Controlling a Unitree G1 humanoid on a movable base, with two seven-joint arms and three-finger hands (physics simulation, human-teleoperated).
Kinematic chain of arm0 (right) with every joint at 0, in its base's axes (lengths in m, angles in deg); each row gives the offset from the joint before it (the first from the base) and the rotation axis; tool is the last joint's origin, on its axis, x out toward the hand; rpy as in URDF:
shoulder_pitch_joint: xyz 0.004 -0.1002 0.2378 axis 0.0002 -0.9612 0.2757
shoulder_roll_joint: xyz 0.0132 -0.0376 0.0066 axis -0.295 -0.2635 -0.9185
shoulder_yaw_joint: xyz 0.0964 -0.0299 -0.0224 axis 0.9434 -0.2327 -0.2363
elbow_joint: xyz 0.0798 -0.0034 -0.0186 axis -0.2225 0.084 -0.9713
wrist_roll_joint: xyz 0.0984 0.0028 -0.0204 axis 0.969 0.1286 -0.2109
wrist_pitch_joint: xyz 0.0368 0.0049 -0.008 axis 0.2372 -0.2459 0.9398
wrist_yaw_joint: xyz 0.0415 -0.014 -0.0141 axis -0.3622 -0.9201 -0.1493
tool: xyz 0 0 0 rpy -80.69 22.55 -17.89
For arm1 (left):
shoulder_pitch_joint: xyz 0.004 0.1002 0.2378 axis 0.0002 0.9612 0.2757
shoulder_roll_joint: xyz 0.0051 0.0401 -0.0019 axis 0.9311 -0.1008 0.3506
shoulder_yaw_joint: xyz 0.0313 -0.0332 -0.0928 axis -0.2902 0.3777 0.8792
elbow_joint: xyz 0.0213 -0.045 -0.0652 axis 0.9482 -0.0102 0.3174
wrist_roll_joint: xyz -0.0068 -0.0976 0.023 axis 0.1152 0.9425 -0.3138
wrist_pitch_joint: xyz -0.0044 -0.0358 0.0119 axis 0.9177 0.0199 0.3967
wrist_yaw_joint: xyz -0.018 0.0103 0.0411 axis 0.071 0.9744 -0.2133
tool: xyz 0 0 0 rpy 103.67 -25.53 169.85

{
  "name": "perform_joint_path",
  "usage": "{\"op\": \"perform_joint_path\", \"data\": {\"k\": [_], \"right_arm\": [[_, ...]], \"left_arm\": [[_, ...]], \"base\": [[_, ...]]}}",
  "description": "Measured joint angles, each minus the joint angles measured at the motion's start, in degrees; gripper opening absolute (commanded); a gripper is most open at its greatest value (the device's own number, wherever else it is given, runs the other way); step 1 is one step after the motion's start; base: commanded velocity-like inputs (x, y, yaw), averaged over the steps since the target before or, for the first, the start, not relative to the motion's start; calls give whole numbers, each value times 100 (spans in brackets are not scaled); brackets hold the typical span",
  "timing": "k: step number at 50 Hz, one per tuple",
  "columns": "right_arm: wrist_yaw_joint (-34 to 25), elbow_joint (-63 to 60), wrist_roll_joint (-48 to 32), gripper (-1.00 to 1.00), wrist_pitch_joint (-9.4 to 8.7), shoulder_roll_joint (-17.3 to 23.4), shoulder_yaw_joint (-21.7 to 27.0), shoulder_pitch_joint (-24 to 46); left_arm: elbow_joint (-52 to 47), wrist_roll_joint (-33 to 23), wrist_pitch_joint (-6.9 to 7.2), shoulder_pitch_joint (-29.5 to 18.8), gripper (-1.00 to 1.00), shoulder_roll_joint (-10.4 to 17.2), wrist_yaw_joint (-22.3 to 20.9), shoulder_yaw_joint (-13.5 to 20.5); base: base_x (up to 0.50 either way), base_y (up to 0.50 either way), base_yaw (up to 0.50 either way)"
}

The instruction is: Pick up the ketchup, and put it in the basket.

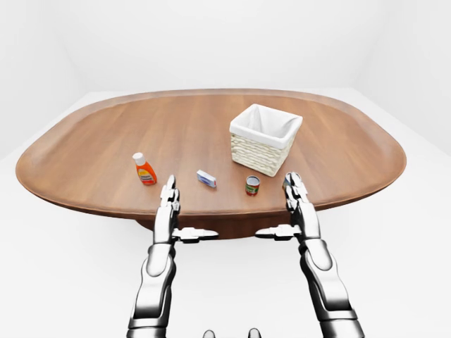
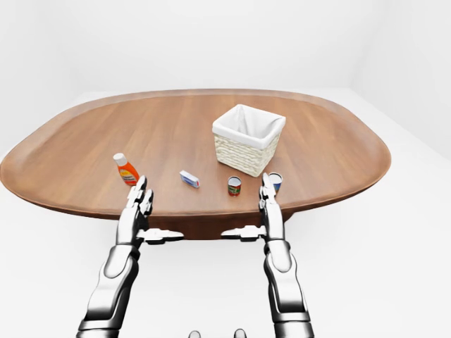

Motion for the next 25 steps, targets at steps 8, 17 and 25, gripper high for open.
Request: {"op": "perform_joint_path", "data": {"k": [8,17,25], "right_arm": [[-63,32,34,100,-17,36,73,11],[-100,-141,59,100,-83,44,91,-59],[-70,-862,-21,100,-326,15,20,-354]], "left_arm": [[23,-1,3,-5,100,43,-69,66],[-311,21,141,147,100,52,-148,91],[-1183,132,369,585,100,36,-289,118]], "base": [[0,0,0],[0,0,0],[0,0,0]]}}
